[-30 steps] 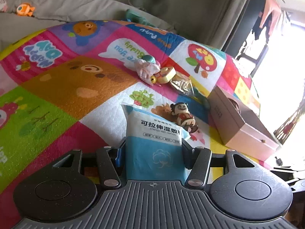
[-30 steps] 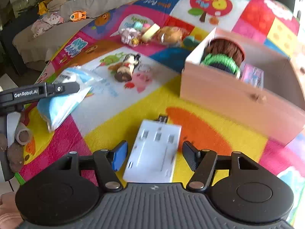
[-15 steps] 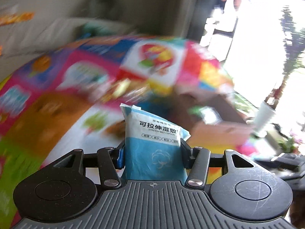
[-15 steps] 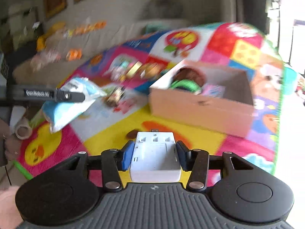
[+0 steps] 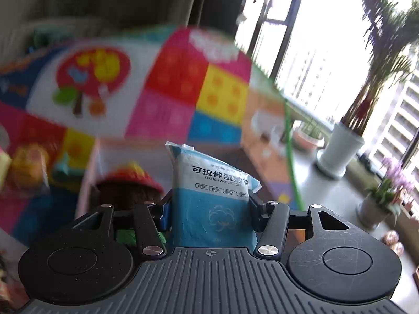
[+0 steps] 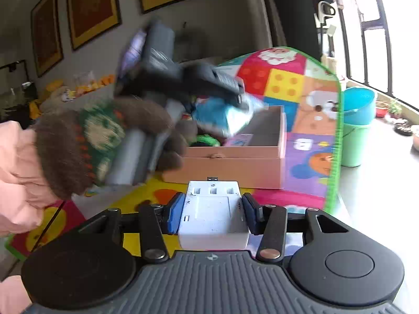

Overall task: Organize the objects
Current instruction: 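Drop the wet-wipes pack into the pink box with the left tool while the right places its item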

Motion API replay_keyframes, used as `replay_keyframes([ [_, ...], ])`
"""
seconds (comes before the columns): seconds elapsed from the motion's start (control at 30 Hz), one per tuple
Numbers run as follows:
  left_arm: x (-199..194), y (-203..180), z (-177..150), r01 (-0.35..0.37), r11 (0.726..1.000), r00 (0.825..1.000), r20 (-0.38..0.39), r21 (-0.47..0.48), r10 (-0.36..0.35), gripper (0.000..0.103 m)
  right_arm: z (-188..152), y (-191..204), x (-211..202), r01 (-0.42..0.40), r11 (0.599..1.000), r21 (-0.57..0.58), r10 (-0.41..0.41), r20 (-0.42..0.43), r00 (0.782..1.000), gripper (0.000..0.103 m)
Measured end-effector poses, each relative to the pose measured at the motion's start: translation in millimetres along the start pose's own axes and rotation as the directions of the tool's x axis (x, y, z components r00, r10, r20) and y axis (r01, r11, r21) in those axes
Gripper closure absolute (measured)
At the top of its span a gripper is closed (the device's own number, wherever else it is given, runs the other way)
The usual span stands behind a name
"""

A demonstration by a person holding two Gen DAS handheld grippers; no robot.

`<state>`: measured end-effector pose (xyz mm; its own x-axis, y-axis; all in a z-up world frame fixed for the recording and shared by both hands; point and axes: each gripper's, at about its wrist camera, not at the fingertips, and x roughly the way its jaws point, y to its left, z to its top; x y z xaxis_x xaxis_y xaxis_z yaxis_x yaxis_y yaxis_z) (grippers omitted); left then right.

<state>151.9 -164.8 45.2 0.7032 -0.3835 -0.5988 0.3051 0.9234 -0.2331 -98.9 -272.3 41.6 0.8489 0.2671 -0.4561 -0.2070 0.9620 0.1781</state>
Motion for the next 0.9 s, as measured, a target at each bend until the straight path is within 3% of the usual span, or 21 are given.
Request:
replay_keyframes([
  [0.1,6.3,3.5,-19.1,-0.055,0.998,0.992,-0.11,-0.012,0.053,0.043,-0.5,-5.7,-2.5,0.035,0.999,-0.019,-0.034,0.009,0.999,0.056],
  [0.17,-3.4,5.4,-27.0,-0.047,0.999,0.991,-0.127,-0.002,0.047,0.043,1.8,-10.9,-0.7,0.037,0.999,-0.013,-0.037,0.007,0.999,0.056],
  [0.3,-38.5,14.4,-32.9,0.007,1.0,0.996,-0.086,-0.009,-0.008,0.045,8.6,-15.4,2.9,0.04,0.999,0.002,-0.04,0.014,0.999,0.056],
  [0.37,-68.2,20.3,-34.2,0.052,0.998,0.998,-0.02,-0.032,-0.053,0.045,14.8,-19.1,2.3,0.025,0.999,0.036,-0.026,0.018,1.0,0.056],
  [0.47,-104.9,33.3,-37.7,0.069,0.997,0.996,0.065,-0.044,-0.067,0.045,30.6,-22.4,1.4,0.017,0.998,0.067,-0.02,0.048,0.999,0.056],
  [0.57,-125.8,46.3,-47.3,0.058,0.997,0.993,0.106,-0.057,-0.052,0.045,62.9,-22.9,7.5,0.028,0.996,0.088,-0.039,0.123,0.992,0.056],
  [0.67,-135.9,61.9,-61.0,0.032,0.997,0.995,0.097,-0.069,-0.025,0.046,98.9,-27.3,27.7,0.039,0.991,0.126,-0.062,0.186,0.981,0.054],
  [0.73,-141.8,76.0,-70.5,0.006,0.996,0.997,0.083,-0.091,0.002,0.046,114.5,-33.6,47.9,0.064,0.987,0.15,-0.088,0.161,0.983,0.043],
  [0.9,-162.4,118.8,-94.8,-0.077,0.988,0.994,0.07,-0.133,0.087,0.046,103.7,-43.4,52.9,0.134,0.97,0.203,-0.165,0.147,0.975,0.031],
])
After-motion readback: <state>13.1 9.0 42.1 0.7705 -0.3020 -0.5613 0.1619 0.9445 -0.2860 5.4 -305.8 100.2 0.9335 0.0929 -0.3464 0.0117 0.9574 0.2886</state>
